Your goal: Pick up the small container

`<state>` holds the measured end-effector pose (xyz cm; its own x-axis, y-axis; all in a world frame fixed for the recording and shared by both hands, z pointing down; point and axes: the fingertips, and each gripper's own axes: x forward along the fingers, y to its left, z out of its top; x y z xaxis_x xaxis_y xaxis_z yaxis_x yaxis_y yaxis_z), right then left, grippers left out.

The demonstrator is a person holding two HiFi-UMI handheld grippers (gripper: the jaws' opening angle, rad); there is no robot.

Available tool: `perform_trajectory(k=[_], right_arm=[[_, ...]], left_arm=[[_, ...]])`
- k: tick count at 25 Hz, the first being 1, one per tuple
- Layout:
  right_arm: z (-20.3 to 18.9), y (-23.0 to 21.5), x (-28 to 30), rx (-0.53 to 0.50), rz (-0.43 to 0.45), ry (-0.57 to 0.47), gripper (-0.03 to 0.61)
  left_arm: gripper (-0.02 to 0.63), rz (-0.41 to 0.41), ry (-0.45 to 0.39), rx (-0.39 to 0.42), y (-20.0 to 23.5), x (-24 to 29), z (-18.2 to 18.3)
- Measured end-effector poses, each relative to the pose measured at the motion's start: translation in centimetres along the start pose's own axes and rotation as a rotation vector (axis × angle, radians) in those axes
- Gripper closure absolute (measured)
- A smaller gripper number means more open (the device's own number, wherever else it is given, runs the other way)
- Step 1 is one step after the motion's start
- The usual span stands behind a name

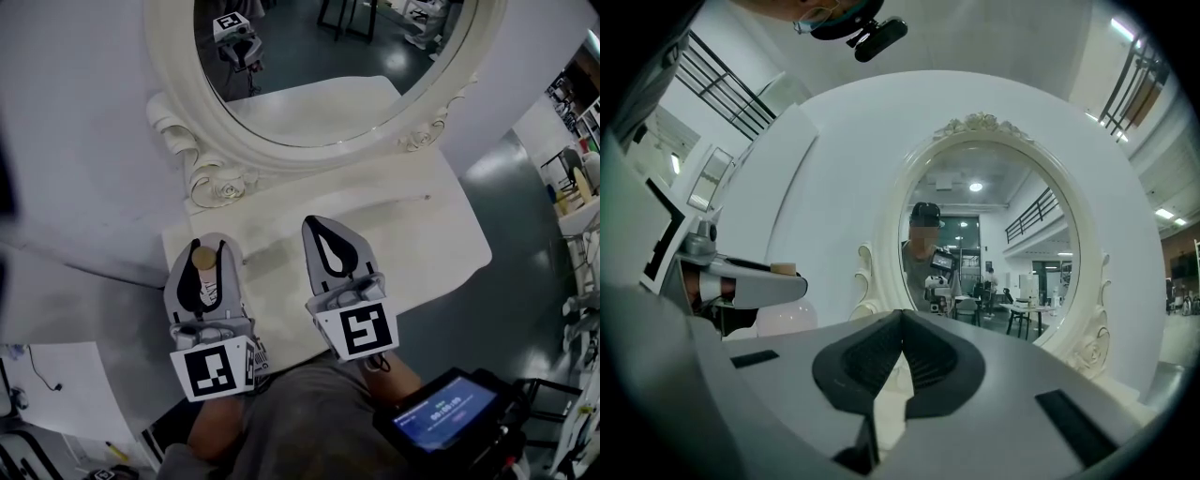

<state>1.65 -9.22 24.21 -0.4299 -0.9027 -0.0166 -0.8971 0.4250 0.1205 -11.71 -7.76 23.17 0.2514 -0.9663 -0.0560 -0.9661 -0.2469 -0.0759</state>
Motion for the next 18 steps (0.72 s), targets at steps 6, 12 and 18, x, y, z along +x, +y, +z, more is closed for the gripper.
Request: perform_trajectory(k=[6,12,18], right_arm=[[0.1,-0.4,-0.1,0.006,0.003,-0.006,0.566],[-0.1,-0.6,-0.1,0.008,0.002,-0.005,0.566],[-0.1,-1.0,-0.2,0.006,0.002,-0.006,0.566]], left_arm=[[0.469,0.007,0.004,0.002,-0.1,0.0,0.0],[0.469,0.007,0.007,0.003,-0.4,0.1,-0.1],[0.469,0.012,0.01,0.004,-0.7,0.3,-0.1]])
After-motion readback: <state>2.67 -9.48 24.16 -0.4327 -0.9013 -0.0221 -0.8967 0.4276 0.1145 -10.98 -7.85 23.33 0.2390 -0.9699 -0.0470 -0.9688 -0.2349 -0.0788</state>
